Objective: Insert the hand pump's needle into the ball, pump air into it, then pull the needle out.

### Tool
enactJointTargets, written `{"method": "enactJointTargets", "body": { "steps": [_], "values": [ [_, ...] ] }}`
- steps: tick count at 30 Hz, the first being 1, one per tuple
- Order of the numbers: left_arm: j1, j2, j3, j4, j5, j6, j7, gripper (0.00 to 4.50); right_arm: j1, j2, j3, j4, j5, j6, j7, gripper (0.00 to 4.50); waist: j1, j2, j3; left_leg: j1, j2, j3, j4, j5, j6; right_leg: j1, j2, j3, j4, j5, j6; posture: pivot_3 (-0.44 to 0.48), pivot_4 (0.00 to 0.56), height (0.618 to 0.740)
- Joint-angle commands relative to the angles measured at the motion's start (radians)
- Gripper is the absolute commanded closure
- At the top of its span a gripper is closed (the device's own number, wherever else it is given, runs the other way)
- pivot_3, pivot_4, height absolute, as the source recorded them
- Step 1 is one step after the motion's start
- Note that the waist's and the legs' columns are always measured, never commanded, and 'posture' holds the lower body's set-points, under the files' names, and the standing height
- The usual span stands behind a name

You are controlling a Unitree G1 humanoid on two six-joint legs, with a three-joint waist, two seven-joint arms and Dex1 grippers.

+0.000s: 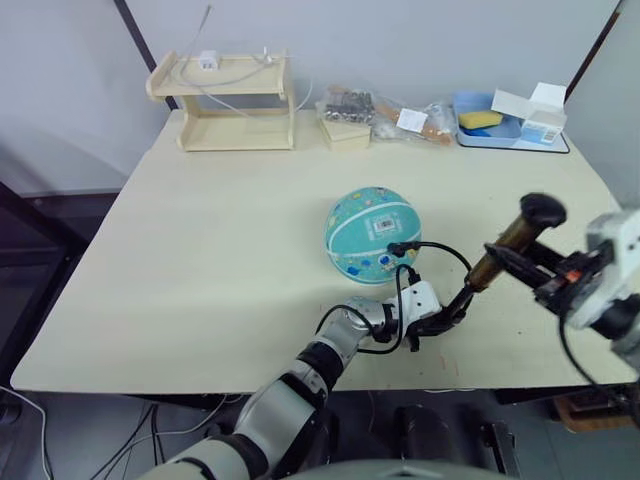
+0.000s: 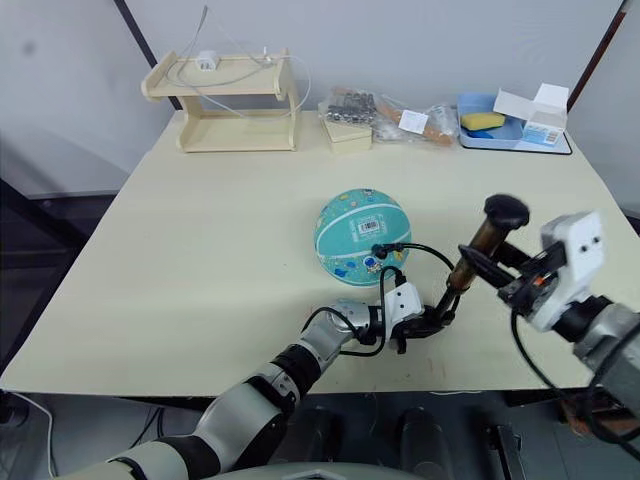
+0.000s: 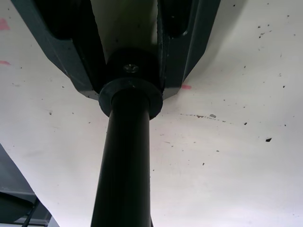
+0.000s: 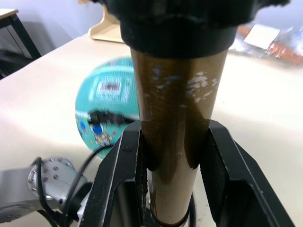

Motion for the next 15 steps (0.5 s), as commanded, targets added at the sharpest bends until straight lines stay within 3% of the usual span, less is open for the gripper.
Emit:
{"method": "enactJointTargets", "body": {
  "steps": [1, 8, 11, 12, 15],
  "values": [
    [0.037, 0.001, -0.015, 0.074, 0.028, 0.05, -0.001, 3.46, -0.049, -0.052, -0.149, -0.06, 0.127, -0.048, -0.061, 3.53, 0.0, -0.001, 0.001, 0.0, 0.0, 0.0, 0.0, 0.0, 0.0, 0.0, 0.0, 0.0, 0.0, 0.0, 0.0, 0.0, 0.15, 0.74],
    [0.041, -0.001, -0.019, 0.069, 0.03, 0.049, -0.005, 3.46, 0.045, 0.076, 0.117, -0.044, -0.153, -0.066, 0.025, 3.53, 0.0, -0.004, 0.0, 0.001, 0.0, 0.001, 0.0, 0.0, 0.0, 0.001, 0.0, 0.0, 0.0, 0.0, 0.0, 0.0, 0.15, 0.74],
    [0.04, 0.001, -0.017, 0.067, 0.03, 0.05, -0.002, 3.46, 0.103, 0.163, 0.322, 0.066, -0.382, -0.154, 0.115, 3.53, -0.002, -0.005, -0.003, 0.004, 0.0, 0.001, 0.0, 0.0, 0.0, 0.005, 0.001, 0.0, 0.0, 0.0, 0.0, 0.0, 0.15, 0.74],
    [0.04, 0.002, -0.016, 0.066, 0.03, 0.051, -0.001, 3.46, 0.122, 0.186, 0.394, 0.112, -0.462, -0.191, 0.147, 3.53, -0.003, -0.011, -0.006, 0.005, 0.0, 0.001, 0.001, 0.0, 0.0, 0.005, 0.001, 0.001, 0.0, 0.0, 0.0, 0.0, 0.15, 0.74],
    [0.037, 0.0, -0.011, 0.066, 0.031, 0.053, 0.001, 3.46, 0.139, 0.252, 0.513, 0.228, -0.616, -0.283, 0.207, 3.53, -0.004, -0.017, -0.014, 0.014, 0.003, 0.0, -0.001, 0.0, 0.0, 0.012, 0.004, -0.001, 0.0, -0.001, 0.0, 0.0, 0.15, 0.74]
  ]
}}
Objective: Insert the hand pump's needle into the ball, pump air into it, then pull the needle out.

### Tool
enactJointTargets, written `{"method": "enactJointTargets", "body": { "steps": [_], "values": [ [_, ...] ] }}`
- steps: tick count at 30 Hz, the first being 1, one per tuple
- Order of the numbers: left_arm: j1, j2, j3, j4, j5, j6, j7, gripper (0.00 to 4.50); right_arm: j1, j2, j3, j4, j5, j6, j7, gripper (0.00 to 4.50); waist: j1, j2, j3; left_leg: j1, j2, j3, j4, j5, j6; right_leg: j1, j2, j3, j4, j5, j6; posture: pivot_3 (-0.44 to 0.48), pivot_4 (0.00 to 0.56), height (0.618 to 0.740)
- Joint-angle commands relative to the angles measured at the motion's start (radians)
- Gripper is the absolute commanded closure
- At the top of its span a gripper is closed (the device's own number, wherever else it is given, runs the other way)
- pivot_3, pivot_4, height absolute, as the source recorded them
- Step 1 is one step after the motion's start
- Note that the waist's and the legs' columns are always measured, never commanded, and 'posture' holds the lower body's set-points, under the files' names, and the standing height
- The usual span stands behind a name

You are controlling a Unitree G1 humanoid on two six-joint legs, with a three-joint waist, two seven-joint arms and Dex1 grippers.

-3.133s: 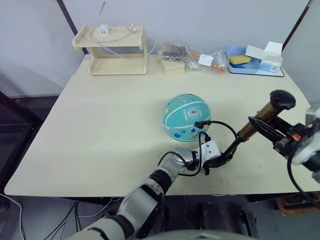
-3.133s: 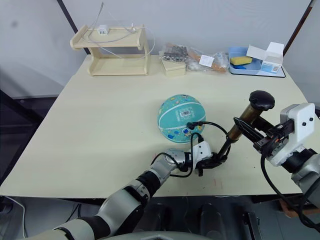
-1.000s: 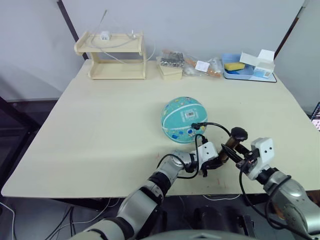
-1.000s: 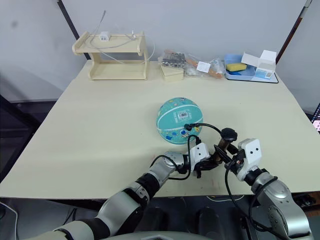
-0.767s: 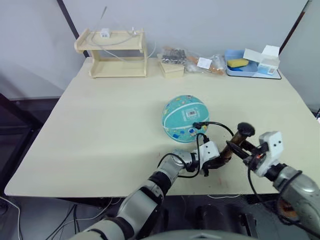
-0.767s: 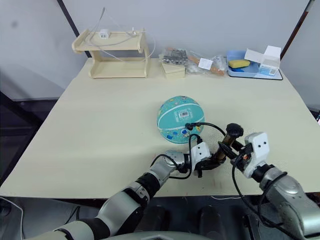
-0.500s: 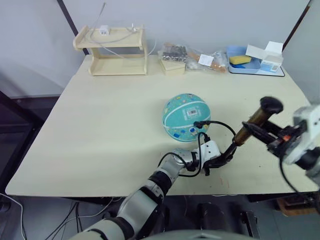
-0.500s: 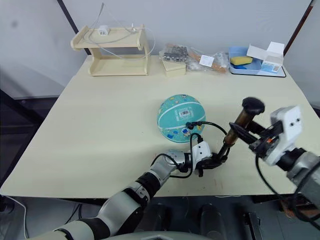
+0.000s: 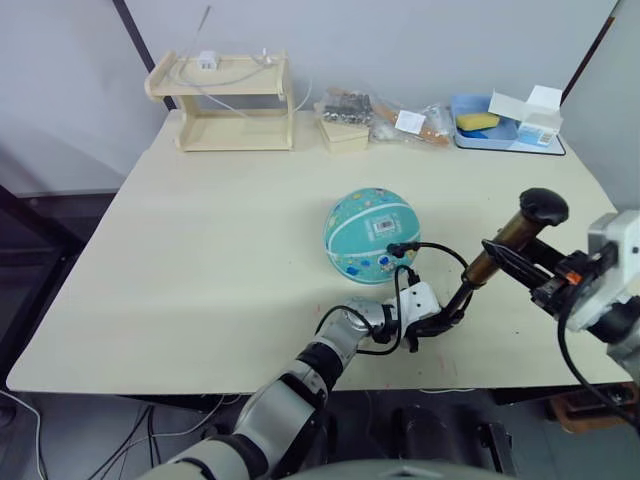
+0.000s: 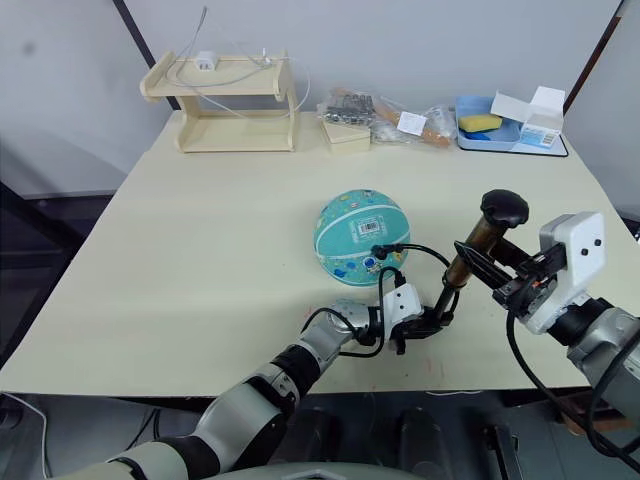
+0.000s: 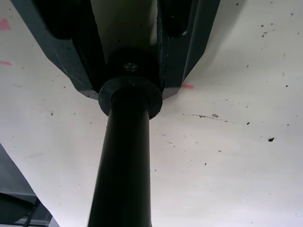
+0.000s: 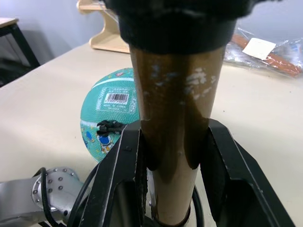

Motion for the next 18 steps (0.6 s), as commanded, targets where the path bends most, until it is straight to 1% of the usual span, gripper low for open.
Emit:
{"method": "enactJointTargets", "body": {
  "steps": [1, 3, 5, 8, 10, 11, 14, 16, 18],
  "values": [
    [0.03, -0.001, -0.012, 0.041, 0.017, 0.035, -0.011, 3.46, 0.053, 0.062, 0.193, 0.2, -0.198, -0.05, 0.072, 3.53, -0.002, -0.001, -0.001, 0.005, 0.0, 0.0, -0.001, 0.0, 0.0, 0.005, 0.0, 0.0, -0.001, -0.001, 0.001, 0.0, 0.15, 0.74],
    [0.03, -0.003, -0.009, 0.04, 0.02, 0.037, -0.01, 3.46, 0.046, 0.116, 0.249, 0.295, -0.275, -0.105, 0.102, 3.53, -0.003, -0.006, -0.005, 0.01, 0.002, 0.0, -0.001, 0.0, 0.0, 0.011, 0.0, -0.001, -0.002, -0.003, 0.004, 0.0, 0.15, 0.74],
    [0.03, -0.003, -0.007, 0.037, 0.02, 0.039, -0.01, 3.46, 0.038, 0.154, 0.277, 0.356, -0.329, -0.145, 0.127, 3.53, -0.003, -0.005, -0.006, 0.012, 0.003, 0.0, -0.001, 0.0, 0.0, 0.011, 0.0, -0.001, -0.002, -0.003, 0.004, 0.0, 0.15, 0.74],
    [0.028, -0.001, -0.005, 0.034, 0.02, 0.041, -0.009, 3.46, 0.027, 0.185, 0.278, 0.385, -0.364, -0.171, 0.15, 3.53, -0.003, -0.002, -0.008, 0.012, 0.004, 0.0, -0.001, 0.0, 0.0, 0.012, 0.001, -0.001, -0.002, -0.003, 0.004, 0.0, 0.15, 0.74],
    [0.027, -0.001, -0.005, 0.034, 0.02, 0.041, -0.008, 3.46, 0.023, 0.191, 0.263, 0.37, -0.369, -0.174, 0.157, 3.53, -0.001, 0.001, -0.008, 0.012, 0.004, 0.0, -0.001, 0.0, 0.0, 0.011, 0.001, -0.001, -0.002, -0.003, 0.002, 0.0, 0.15, 0.74],
    [0.027, -0.001, -0.005, 0.035, 0.02, 0.04, -0.008, 3.46, 0.021, 0.189, 0.231, 0.331, -0.349, -0.165, 0.152, 3.53, -0.001, 0.001, -0.008, 0.01, 0.003, 0.0, -0.001, 0.0, 0.0, 0.01, 0.001, -0.001, -0.002, -0.001, 0.0, 0.0, 0.15, 0.74],
    [0.026, -0.001, -0.004, 0.037, 0.02, 0.039, -0.008, 3.46, 0.006, 0.159, 0.111, 0.179, -0.264, -0.12, 0.12, 3.53, 0.0, 0.003, -0.006, 0.008, 0.003, -0.001, -0.001, 0.0, 0.0, 0.009, 0.001, -0.001, -0.002, -0.001, -0.001, 0.0, 0.15, 0.74],
    [0.026, -0.001, -0.005, 0.04, 0.021, 0.038, -0.009, 3.46, -0.009, 0.141, 0.039, 0.097, -0.198, -0.081, 0.095, 3.53, 0.003, 0.011, -0.001, 0.005, 0.001, -0.001, -0.001, 0.0, 0.0, 0.006, -0.001, -0.001, -0.002, -0.001, -0.001, 0.0, 0.15, 0.74],
    [0.026, 0.0, -0.008, 0.042, 0.02, 0.037, -0.012, 3.46, -0.034, 0.098, -0.058, 0.003, -0.102, -0.019, 0.058, 3.53, 0.003, 0.015, 0.003, 0.001, -0.001, 0.0, -0.001, 0.0, 0.0, 0.003, -0.002, 0.0, -0.002, -0.001, -0.001, 0.0, 0.15, 0.74]
  ]
}}
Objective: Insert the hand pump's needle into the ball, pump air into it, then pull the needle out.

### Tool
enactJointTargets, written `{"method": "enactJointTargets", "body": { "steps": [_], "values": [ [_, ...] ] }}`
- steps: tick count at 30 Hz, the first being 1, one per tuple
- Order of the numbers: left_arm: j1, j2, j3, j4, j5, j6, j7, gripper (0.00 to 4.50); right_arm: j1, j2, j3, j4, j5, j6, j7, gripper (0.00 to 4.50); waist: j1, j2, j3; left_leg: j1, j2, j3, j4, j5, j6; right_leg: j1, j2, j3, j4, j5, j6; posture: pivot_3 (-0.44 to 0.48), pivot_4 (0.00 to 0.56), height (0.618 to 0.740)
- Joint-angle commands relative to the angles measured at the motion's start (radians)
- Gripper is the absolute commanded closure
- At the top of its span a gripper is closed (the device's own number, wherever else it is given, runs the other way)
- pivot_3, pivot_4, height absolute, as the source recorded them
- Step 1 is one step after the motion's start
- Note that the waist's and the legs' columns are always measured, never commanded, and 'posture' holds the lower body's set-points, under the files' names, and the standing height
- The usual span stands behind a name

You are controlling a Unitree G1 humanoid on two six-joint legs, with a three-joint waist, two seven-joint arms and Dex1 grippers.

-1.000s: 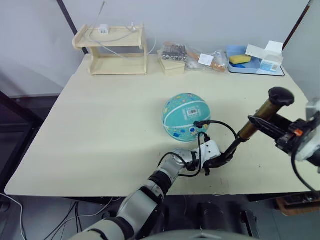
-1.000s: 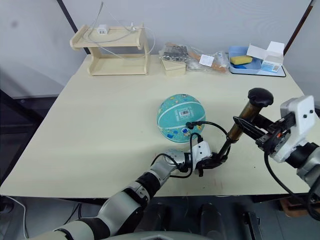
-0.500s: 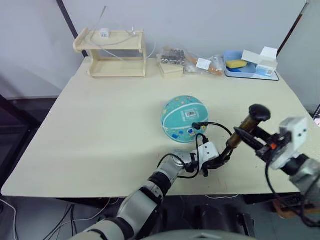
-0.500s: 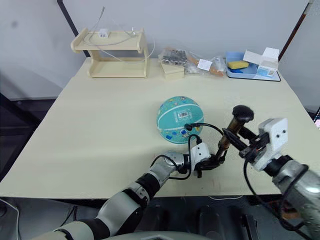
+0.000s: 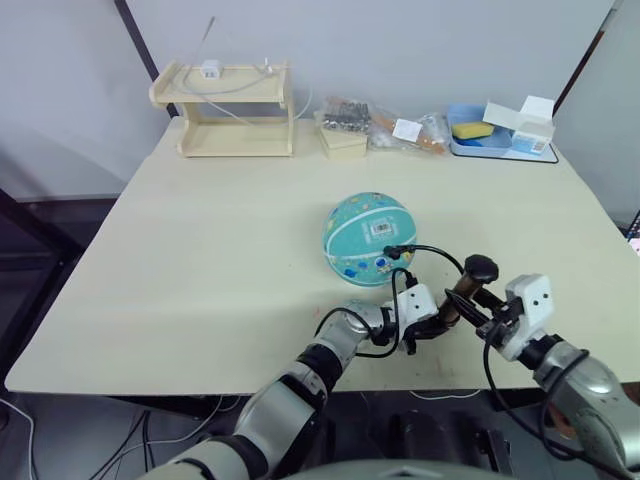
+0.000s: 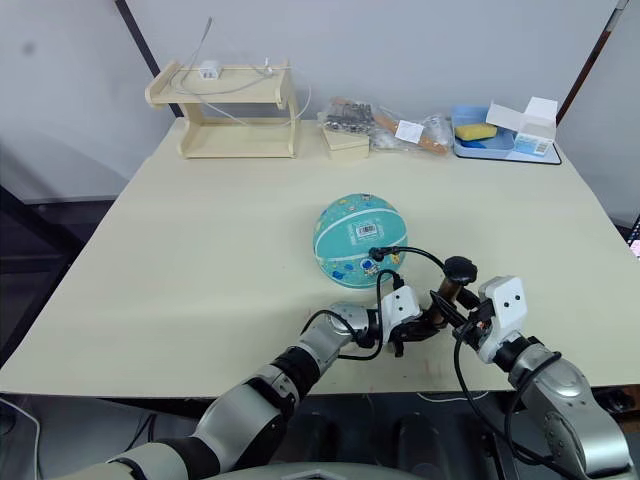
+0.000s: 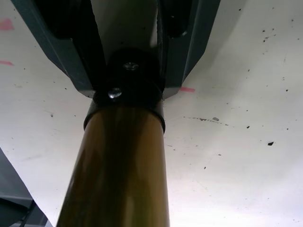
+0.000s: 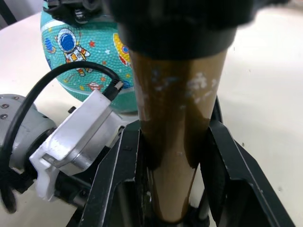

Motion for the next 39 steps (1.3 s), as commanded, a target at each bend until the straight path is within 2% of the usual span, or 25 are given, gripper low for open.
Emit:
{"method": "enactJointTargets", "body": {
  "steps": [1, 4, 9, 13, 16, 21, 24, 29, 35, 39],
  "values": [
    [0.025, 0.001, -0.012, 0.056, 0.024, 0.036, -0.003, 3.46, -0.055, -0.081, -0.221, -0.208, 0.189, 0.072, -0.067, 3.53, 0.0, 0.002, 0.002, -0.002, -0.001, 0.0, 0.0, 0.0, 0.0, -0.002, 0.0, 0.0, 0.0, 0.0, 0.0, 0.0, 0.15, 0.74],
    [0.024, -0.001, -0.016, 0.059, 0.024, 0.035, -0.007, 3.46, -0.084, -0.158, -0.354, -0.282, 0.348, 0.138, -0.129, 3.53, 0.001, 0.005, 0.005, -0.013, -0.002, 0.0, 0.002, 0.0, 0.0, -0.013, -0.001, 0.001, 0.002, 0.001, 0.0, 0.0, 0.15, 0.74],
    [0.024, -0.004, -0.022, 0.061, 0.022, 0.033, -0.01, 3.46, -0.112, -0.288, -0.532, -0.321, 0.612, 0.198, -0.23, 3.53, 0.001, 0.005, 0.009, -0.015, -0.002, 0.0, 0.001, 0.0, 0.0, -0.015, -0.001, 0.001, 0.002, 0.001, 0.0, 0.0, 0.15, 0.74],
    [0.027, -0.001, -0.023, 0.056, 0.02, 0.034, -0.014, 3.46, -0.11, -0.338, -0.548, -0.318, 0.682, 0.227, -0.275, 3.53, 0.0, 0.003, 0.01, -0.015, -0.002, 0.0, 0.001, 0.0, 0.0, -0.015, -0.002, 0.001, 0.002, 0.001, 0.0, 0.0, 0.15, 0.74],
    [0.03, -0.001, -0.023, 0.054, 0.02, 0.035, -0.014, 3.46, -0.066, -0.302, -0.456, -0.302, 0.596, 0.232, -0.251, 3.53, 0.001, 0.002, 0.01, -0.015, -0.002, 0.001, 0.002, 0.0, 0.0, -0.015, -0.001, 0.001, 0.002, 0.001, 0.001, 0.0, 0.15, 0.74],
    [0.034, -0.001, -0.023, 0.047, 0.018, 0.037, -0.01, 3.46, 0.024, -0.211, -0.241, -0.224, 0.339, 0.179, -0.135, 3.53, -0.001, -0.001, 0.007, -0.011, -0.002, 0.001, 0.002, 0.0, 0.0, -0.011, -0.001, 0.001, 0.002, 0.001, 0.001, 0.0, 0.15, 0.74],
    [0.033, 0.0, -0.02, 0.045, 0.019, 0.04, -0.007, 3.46, 0.05, -0.152, -0.089, -0.118, 0.17, 0.1, -0.064, 3.53, -0.003, -0.009, 0.001, -0.007, -0.002, 0.001, 0.002, 0.0, 0.0, -0.008, 0.0, 0.001, 0.002, 0.001, 0.001, 0.0, 0.15, 0.74],
    [0.035, -0.001, -0.016, 0.041, 0.023, 0.044, -0.003, 3.46, 0.081, -0.045, 0.062, 0.077, -0.027, -0.046, 0.032, 3.53, -0.005, -0.016, -0.004, 0.009, 0.002, 0.0, 0.0, 0.0, 0.0, 0.008, 0.001, -0.001, 0.0, -0.003, 0.005, 0.0, 0.15, 0.74],
    [0.026, 0.008, -0.007, 0.035, 0.023, 0.049, 0.0, 3.46, 0.053, 0.026, 0.13, 0.229, -0.146, -0.135, 0.087, 3.53, -0.003, -0.016, -0.01, 0.011, 0.003, 0.0, 0.0, 0.0, 0.0, 0.008, 0.002, -0.002, 0.0, -0.002, 0.004, 0.0, 0.15, 0.74],
    [0.02, 0.012, -0.005, 0.035, 0.022, 0.052, -0.001, 3.46, 0.039, 0.018, 0.013, 0.113, -0.078, -0.116, 0.067, 3.53, -0.002, -0.012, -0.008, 0.008, 0.003, 0.0, 0.0, 0.0, 0.0, 0.007, 0.002, -0.001, 0.0, -0.001, 0.001, 0.0, 0.15, 0.74]
  ]
}}
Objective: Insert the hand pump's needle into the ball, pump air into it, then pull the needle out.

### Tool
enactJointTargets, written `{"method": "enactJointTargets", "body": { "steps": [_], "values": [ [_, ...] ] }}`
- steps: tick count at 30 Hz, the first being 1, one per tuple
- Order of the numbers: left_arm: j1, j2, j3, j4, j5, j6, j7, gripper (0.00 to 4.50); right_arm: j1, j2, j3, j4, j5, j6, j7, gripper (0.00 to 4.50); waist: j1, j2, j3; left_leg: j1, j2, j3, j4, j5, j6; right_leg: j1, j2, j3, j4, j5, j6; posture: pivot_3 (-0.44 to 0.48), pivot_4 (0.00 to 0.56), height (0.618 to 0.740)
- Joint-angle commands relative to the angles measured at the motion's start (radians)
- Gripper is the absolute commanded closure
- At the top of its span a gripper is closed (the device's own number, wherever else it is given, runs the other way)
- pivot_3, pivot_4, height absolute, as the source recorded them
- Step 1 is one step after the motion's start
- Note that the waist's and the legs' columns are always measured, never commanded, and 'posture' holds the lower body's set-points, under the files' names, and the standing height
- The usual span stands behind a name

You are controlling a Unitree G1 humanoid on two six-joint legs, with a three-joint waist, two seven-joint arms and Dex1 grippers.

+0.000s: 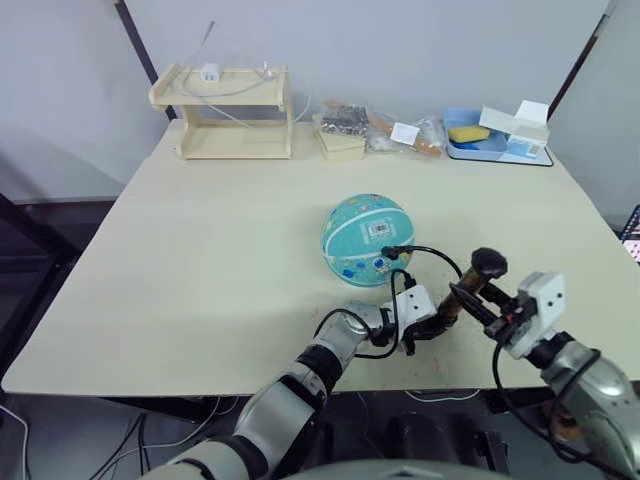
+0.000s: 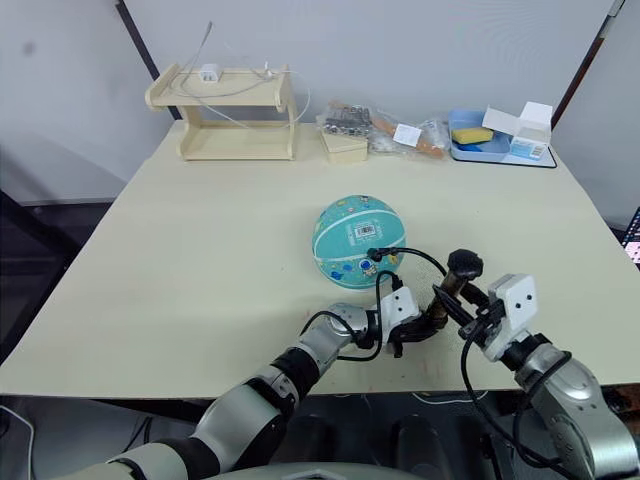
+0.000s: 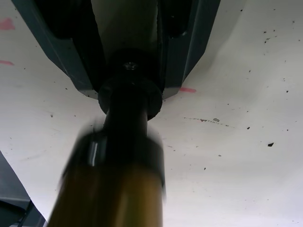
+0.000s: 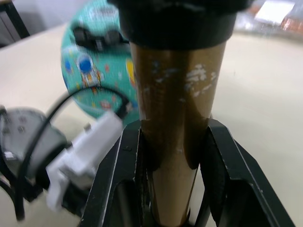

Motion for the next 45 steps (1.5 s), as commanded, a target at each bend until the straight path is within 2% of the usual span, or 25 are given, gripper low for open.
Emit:
{"method": "enactJointTargets", "body": {
  "steps": [1, 4, 9, 14, 18, 21, 25, 28, 31, 34, 41, 45],
  "values": [
    [0.019, 0.011, -0.005, 0.03, 0.011, 0.032, -0.02, 3.46, 0.021, -0.024, -0.096, -0.06, 0.045, 0.081, -0.021, 3.53, 0.001, 0.003, 0.002, -0.001, 0.0, 0.0, 0.0, 0.0, 0.0, -0.001, 0.0, 0.0, 0.0, 0.0, -0.001, 0.0, 0.15, 0.74],
    [0.022, 0.013, -0.007, 0.027, 0.011, 0.033, -0.024, 3.46, 0.004, -0.059, -0.201, -0.176, 0.132, 0.144, -0.044, 3.53, 0.003, 0.011, 0.008, -0.005, -0.002, -0.001, 0.0, 0.0, 0.0, -0.004, -0.001, 0.0, 0.0, 0.001, -0.001, 0.0, 0.15, 0.74],
    [0.027, 0.014, -0.013, 0.024, 0.009, 0.034, -0.032, 3.46, -0.041, -0.179, -0.443, -0.354, 0.407, 0.28, -0.126, 3.53, 0.004, 0.018, 0.012, -0.021, -0.006, 0.0, 0.001, 0.001, 0.0, -0.02, -0.004, 0.002, 0.002, 0.001, 0.0, 0.0, 0.15, 0.74],
    [0.027, 0.008, -0.02, 0.031, 0.006, 0.03, -0.034, 3.46, -0.094, -0.333, -0.666, -0.397, 0.709, 0.368, -0.233, 3.53, 0.004, 0.021, 0.017, -0.025, -0.006, 0.001, 0.001, 0.001, 0.0, -0.024, -0.004, 0.003, 0.002, 0.001, -0.001, 0.0, 0.15, 0.74],
    [0.025, 0.001, -0.022, 0.035, 0.005, 0.028, -0.033, 3.46, -0.08, -0.402, -0.732, -0.4, 0.81, 0.422, -0.262, 3.53, 0.005, 0.018, 0.02, -0.025, -0.006, 0.0, 0.001, 0.0, 0.0, -0.024, -0.004, 0.002, 0.002, 0.001, -0.001, 0.0, 0.15, 0.74],
    [0.026, -0.001, -0.023, 0.034, 0.004, 0.028, -0.033, 3.46, -0.046, -0.369, -0.652, -0.404, 0.747, 0.435, -0.26, 3.53, 0.005, 0.016, 0.021, -0.025, -0.006, 0.001, 0.001, 0.0, 0.001, -0.024, -0.004, 0.003, 0.002, 0.001, 0.0, 0.0, 0.15, 0.74],
    [0.027, -0.002, -0.021, 0.029, 0.002, 0.029, -0.031, 3.46, 0.003, -0.281, -0.423, -0.365, 0.518, 0.406, -0.208, 3.53, 0.003, 0.014, 0.019, -0.022, -0.006, 0.001, 0.001, 0.001, 0.0, -0.022, -0.003, 0.003, 0.002, 0.002, 0.0, 0.0, 0.15, 0.74],
    [0.028, -0.002, -0.019, 0.026, 0.001, 0.032, -0.028, 3.46, 0.006, -0.211, -0.25, -0.276, 0.341, 0.332, -0.162, 3.53, 0.001, 0.008, 0.016, -0.018, -0.005, 0.001, 0.002, 0.0, 0.001, -0.017, -0.003, 0.002, 0.002, 0.001, 0.0, 0.0, 0.15, 0.74],
    [0.028, -0.001, -0.018, 0.022, 0.001, 0.034, -0.026, 3.46, 0.011, -0.141, -0.146, -0.189, 0.221, 0.255, -0.118, 3.53, -0.001, 0.0, 0.01, -0.013, -0.004, 0.001, 0.001, 0.0, 0.0, -0.013, -0.001, 0.002, 0.002, 0.001, 0.0, 0.0, 0.15, 0.74],
    [0.026, 0.002, -0.01, 0.016, -0.001, 0.039, -0.022, 3.46, 0.033, -0.075, -0.028, -0.062, 0.081, 0.159, -0.066, 3.53, -0.004, -0.003, 0.008, 0.0, -0.002, 0.001, 0.0, 0.0, 0.0, 0.0, -0.001, 0.001, 0.0, -0.002, 0.004, 0.0, 0.15, 0.74],
    [0.022, 0.006, -0.003, 0.012, 0.001, 0.043, -0.024, 3.47, 0.038, 0.018, 0.062, 0.145, -0.069, 0.03, 0.012, 3.53, -0.003, -0.005, 0.001, 0.001, 0.0, 0.001, 0.0, 0.0, 0.0, 0.0, 0.001, 0.0, 0.0, 0.0, 0.001, 0.0, 0.15, 0.74],
    [0.02, 0.003, -0.004, 0.018, 0.004, 0.041, -0.026, 3.47, 0.035, 0.028, 0.024, 0.116, -0.066, 0.017, 0.021, 3.53, -0.001, -0.002, 0.001, 0.001, 0.0, 0.0, 0.0, 0.0, 0.0, 0.0, 0.0, 0.001, 0.0, 0.001, -0.001, 0.0, 0.15, 0.74]
  ]
}}
